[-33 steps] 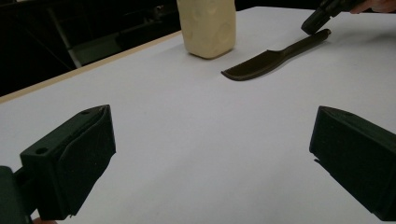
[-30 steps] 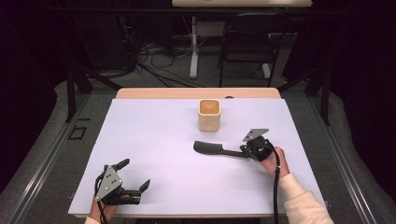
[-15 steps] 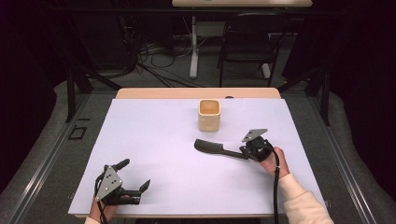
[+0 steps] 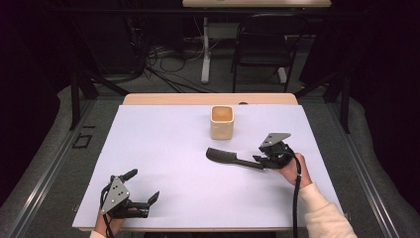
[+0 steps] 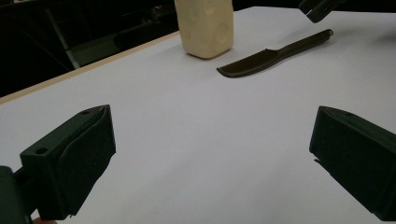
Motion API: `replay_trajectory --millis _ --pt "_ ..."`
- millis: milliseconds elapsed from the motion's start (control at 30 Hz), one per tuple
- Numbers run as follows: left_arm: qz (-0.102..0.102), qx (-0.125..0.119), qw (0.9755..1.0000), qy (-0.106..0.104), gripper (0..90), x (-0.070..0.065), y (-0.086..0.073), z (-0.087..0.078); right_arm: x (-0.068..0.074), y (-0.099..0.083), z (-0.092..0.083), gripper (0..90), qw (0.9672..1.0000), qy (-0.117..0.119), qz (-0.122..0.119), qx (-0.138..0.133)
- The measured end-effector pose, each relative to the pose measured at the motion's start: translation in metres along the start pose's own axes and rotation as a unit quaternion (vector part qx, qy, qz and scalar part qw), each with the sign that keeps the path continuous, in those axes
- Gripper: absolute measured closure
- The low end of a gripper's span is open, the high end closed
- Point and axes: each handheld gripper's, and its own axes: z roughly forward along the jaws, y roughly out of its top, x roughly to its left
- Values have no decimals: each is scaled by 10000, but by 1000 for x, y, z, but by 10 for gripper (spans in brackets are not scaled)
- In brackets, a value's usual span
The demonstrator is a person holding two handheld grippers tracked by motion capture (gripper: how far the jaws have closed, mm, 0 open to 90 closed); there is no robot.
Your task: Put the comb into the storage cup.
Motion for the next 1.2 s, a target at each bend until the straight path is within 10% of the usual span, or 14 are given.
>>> replay_trajectory --millis 400,1200 --pt "-15 2 10000 3 1 0 0 0 3 9 -12 162 9998 114 -143 -8" --pt "-10 6 10000 9 2 0 0 1 17 25 -11 0 9983 281 -499 50"
